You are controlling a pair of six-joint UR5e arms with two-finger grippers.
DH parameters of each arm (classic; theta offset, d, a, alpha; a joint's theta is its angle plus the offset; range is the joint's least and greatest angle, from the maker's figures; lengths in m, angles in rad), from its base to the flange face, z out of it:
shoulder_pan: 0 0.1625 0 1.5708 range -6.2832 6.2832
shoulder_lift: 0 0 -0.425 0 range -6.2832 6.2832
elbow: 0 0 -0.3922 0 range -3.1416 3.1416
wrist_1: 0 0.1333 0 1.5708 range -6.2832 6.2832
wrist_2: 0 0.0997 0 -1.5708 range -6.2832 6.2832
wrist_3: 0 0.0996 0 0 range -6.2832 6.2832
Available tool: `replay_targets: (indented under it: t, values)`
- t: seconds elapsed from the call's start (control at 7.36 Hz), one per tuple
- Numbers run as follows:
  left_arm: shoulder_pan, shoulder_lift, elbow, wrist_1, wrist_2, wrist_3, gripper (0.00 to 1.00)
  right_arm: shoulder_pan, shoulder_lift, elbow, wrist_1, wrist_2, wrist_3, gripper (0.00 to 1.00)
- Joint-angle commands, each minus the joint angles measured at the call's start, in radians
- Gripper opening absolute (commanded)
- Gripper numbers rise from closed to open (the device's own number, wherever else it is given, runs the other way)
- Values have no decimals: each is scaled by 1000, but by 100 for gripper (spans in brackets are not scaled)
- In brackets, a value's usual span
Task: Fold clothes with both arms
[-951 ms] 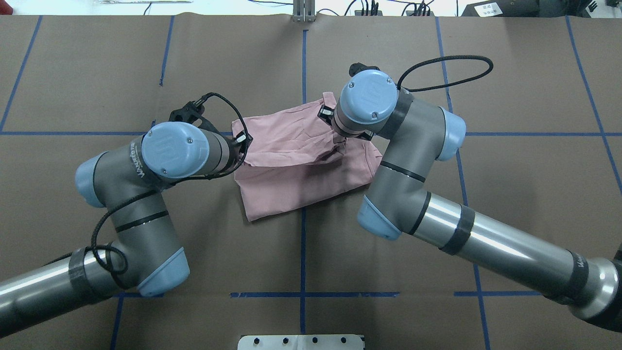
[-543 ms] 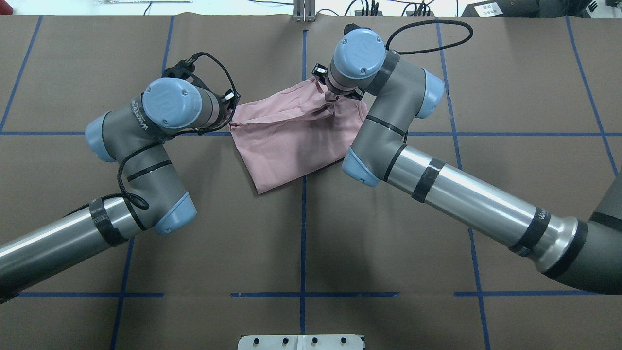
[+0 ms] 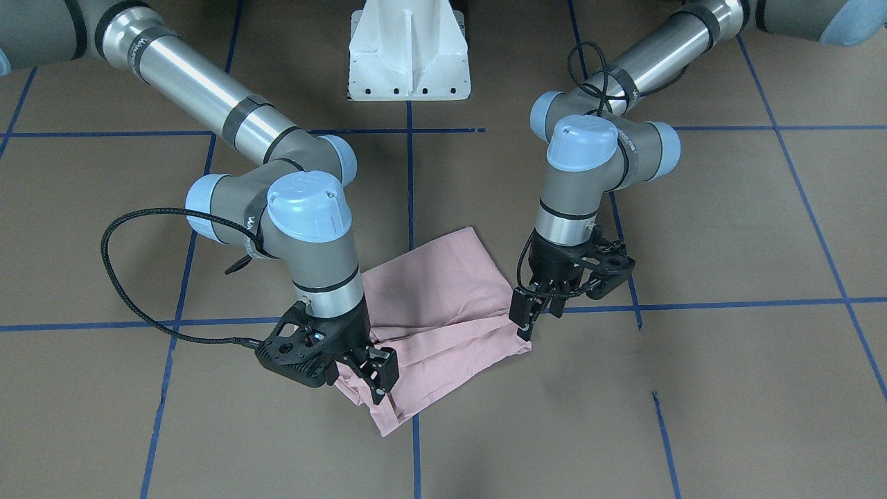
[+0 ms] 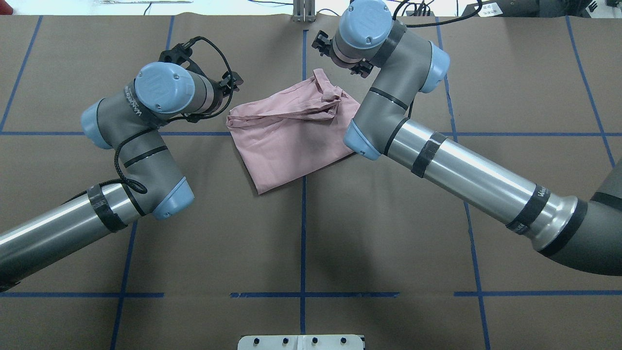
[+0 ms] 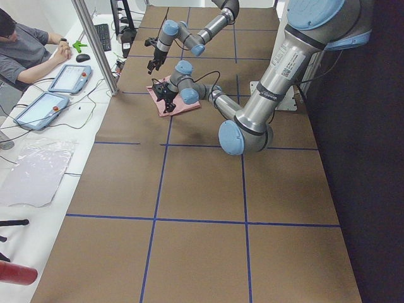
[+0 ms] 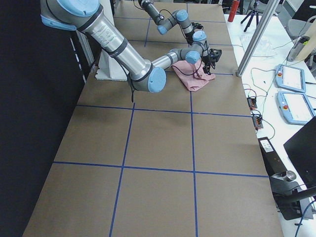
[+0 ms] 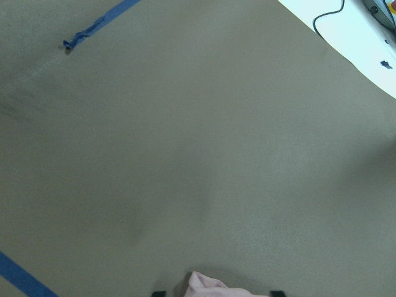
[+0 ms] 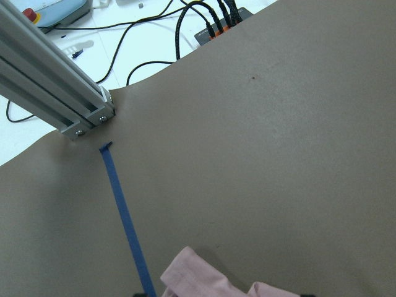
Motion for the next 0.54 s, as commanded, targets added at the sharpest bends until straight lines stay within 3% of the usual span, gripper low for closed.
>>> replay_targets:
  t: [0.0, 0.41]
  values:
    - [-52, 15, -70, 10, -120, 130, 100, 74, -27, 63, -110, 119, -96, 100]
    - [-175, 212, -303, 62, -235, 504, 100, 203, -334, 550, -553, 133, -670, 100]
